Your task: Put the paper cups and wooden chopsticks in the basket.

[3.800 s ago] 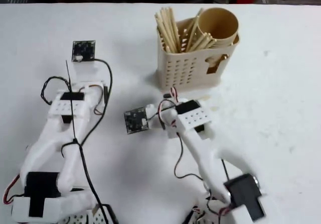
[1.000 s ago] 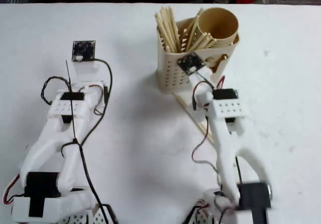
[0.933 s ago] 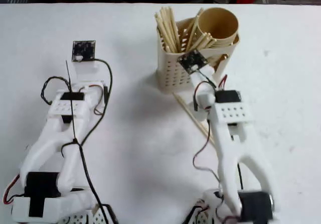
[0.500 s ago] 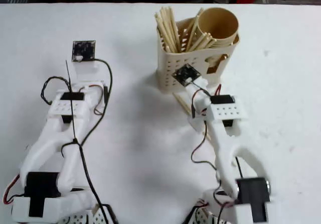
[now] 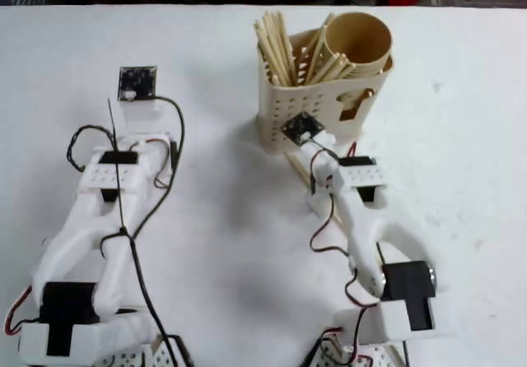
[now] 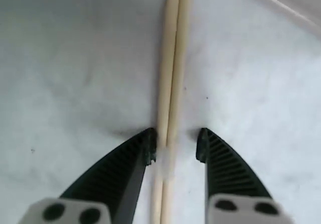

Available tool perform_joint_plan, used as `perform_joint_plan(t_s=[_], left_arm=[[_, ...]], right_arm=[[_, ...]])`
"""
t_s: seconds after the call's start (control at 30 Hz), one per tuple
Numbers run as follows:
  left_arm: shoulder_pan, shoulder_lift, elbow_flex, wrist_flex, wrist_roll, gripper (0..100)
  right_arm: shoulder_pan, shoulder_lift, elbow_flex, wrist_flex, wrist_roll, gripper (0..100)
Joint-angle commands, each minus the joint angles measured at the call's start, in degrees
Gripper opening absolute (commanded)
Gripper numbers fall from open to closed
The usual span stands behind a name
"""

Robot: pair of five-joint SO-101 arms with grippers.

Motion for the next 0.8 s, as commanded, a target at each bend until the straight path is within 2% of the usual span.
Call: perform_joint_plan(t_s=[0.0,0.37,0.6,0.77], left_arm=[[-0.04,-2.59,-0.97,-0.88,-0.18,8],[0.04,-2.59,-0.97,-0.88,-0.18,8],[0.04,-2.59,-0.97,-0.88,-0.18,8],[0.04,-2.59,-0.97,-0.88,-0.18,8]], right_arm=[[2.51,1.01,-2.73,0.13,0.18,14.5],[4.44,-9.63,-2.02,1.98,0.26,14.5],[4.7,-6.11,-2.37,1.1,0.62,14.5],[5.49,0.75,-2.37,-3.56,1.58,14.5]])
